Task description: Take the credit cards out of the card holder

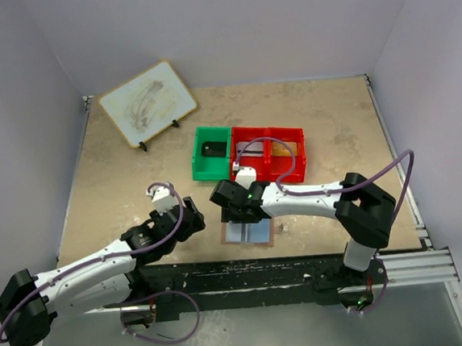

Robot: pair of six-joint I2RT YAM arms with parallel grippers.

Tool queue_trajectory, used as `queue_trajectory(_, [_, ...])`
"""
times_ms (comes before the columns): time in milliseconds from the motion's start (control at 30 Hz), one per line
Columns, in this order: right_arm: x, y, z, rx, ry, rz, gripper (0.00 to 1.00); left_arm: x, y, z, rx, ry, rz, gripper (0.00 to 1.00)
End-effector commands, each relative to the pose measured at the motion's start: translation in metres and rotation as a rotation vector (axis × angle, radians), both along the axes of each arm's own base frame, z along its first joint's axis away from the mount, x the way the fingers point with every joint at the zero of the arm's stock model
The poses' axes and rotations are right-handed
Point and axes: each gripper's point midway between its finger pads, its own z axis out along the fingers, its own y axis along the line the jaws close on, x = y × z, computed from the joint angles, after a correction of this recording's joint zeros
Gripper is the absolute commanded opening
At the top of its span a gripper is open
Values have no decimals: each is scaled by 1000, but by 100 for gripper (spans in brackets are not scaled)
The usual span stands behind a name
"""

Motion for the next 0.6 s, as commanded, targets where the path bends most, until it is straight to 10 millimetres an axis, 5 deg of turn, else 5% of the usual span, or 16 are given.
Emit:
queue_trajectory(0, [0,-11,-5,-44,-1,-43,64,6,-12,11,-13,-14,-33,76])
queue_trajectory(567, [-17,-15,-41,-58,78,-4,63,5,-16,9,-26,-1,-42,76])
